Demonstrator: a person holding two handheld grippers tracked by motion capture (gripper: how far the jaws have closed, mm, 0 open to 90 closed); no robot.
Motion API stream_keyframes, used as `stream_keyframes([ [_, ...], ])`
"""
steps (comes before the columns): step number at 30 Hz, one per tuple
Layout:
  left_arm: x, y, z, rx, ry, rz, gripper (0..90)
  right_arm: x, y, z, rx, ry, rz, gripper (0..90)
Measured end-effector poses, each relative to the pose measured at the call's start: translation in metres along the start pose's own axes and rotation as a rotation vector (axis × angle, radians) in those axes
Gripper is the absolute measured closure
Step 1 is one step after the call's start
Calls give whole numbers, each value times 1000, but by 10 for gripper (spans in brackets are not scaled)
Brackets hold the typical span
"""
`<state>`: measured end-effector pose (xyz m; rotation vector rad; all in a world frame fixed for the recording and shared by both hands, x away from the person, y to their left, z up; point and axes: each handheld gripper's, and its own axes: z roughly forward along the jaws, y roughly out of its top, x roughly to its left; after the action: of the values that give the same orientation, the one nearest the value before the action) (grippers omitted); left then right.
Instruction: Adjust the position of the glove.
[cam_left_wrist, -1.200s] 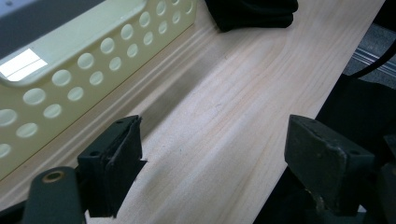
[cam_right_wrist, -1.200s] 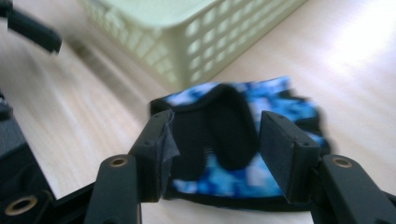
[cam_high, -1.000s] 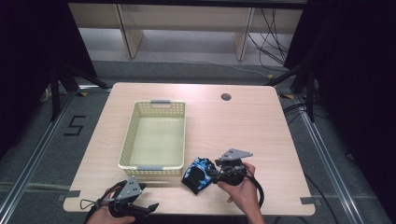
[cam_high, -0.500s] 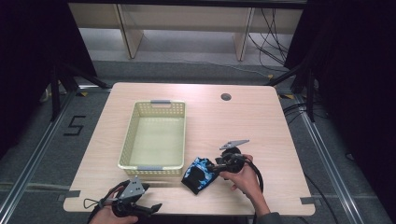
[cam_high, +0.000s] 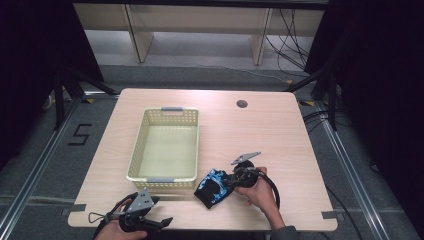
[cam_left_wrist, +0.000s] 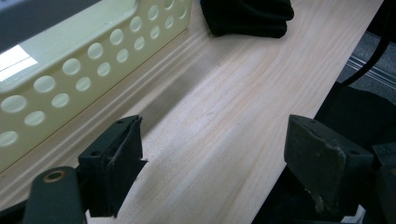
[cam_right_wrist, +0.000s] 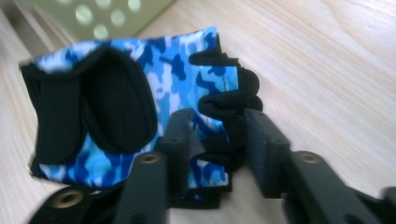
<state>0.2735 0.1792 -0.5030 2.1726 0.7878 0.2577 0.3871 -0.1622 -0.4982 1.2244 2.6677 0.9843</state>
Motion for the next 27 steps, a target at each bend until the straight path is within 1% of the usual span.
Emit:
stream_keyframes([
  [1,0,0,0,0,0,1,192,1,-2,-1,-5,0,-1,677],
  [2,-1,0,0,-4,-1,-7,192,0,-4,-1,-11,17,-26,691],
  [3,-1,0,0,-3,-3,-14,192,2,-7,-2,-14,3,-10,707],
  [5,-2,0,1,-1,-7,-28,192,3,-10,-4,-16,2,-25,745],
  [6,-1,0,0,2,-8,1,192,4,-11,-5,-4,3,-27,767],
  [7,-1,0,1,-1,-7,-2,192,5,-12,-5,-12,2,-29,792],
  [8,-3,0,1,-3,-10,-24,193,6,-13,-3,-26,-5,-22,798],
  [9,-2,1,1,-3,-9,-3,193,7,-13,-6,-7,-11,-23,808],
  [10,-1,1,1,-5,-12,-8,194,9,-13,-6,-10,-14,-12,814],
  [11,-2,1,2,-16,-15,-26,202,10,-15,-6,-17,-4,-8,821],
  [12,-3,1,3,-19,-18,-48,221,10,-16,-6,-22,-4,3,824],
  [13,-4,1,3,-25,-28,-57,247,9,-18,-8,-34,0,12,825],
  [14,-3,2,4,-4,-34,-47,251,8,-20,-8,-48,1,8,825],
  [15,-7,2,7,-29,-50,-89,249,10,-23,-9,-57,-1,47,826],
  [16,-7,3,7,-11,-54,-83,250,10,-25,-11,-58,-10,35,826],
  [17,-9,4,9,-15,-70,-89,256,10,-26,-13,-48,-17,43,826],
  [18,-12,6,11,-13,-95,-114,266,11,-29,-15,-50,-9,47,826],
  [19,-14,7,12,-20,-107,-125,270,12,-32,-14,-82,-17,58,826],
  [20,-16,9,16,0,-132,-152,273,12,-33,-16,-62,-10,56,826],
  [21,-20,12,19,-2,-182,-193,280,12,-36,-18,-68,5,61,825],
  [22,-21,15,21,8,-219,-217,285,11,-38,-18,-71,22,75,824],
  [23,-23,18,24,4,-237,-225,288,11,-39,-18,-59,39,67,823],
  [24,-26,21,27,7,-240,-225,294,12,-39,-19,-58,23,79,823],
  [25,-29,24,30,13,-238,-226,304,12,-40,-19,-58,20,79,823],
  [26,-30,27,34,13,-238,-213,311,13,-41,-19,-70,14,68,822],
  [27,-32,29,37,12,-239,-220,322,14,-42,-18,-95,10,67,821],
])
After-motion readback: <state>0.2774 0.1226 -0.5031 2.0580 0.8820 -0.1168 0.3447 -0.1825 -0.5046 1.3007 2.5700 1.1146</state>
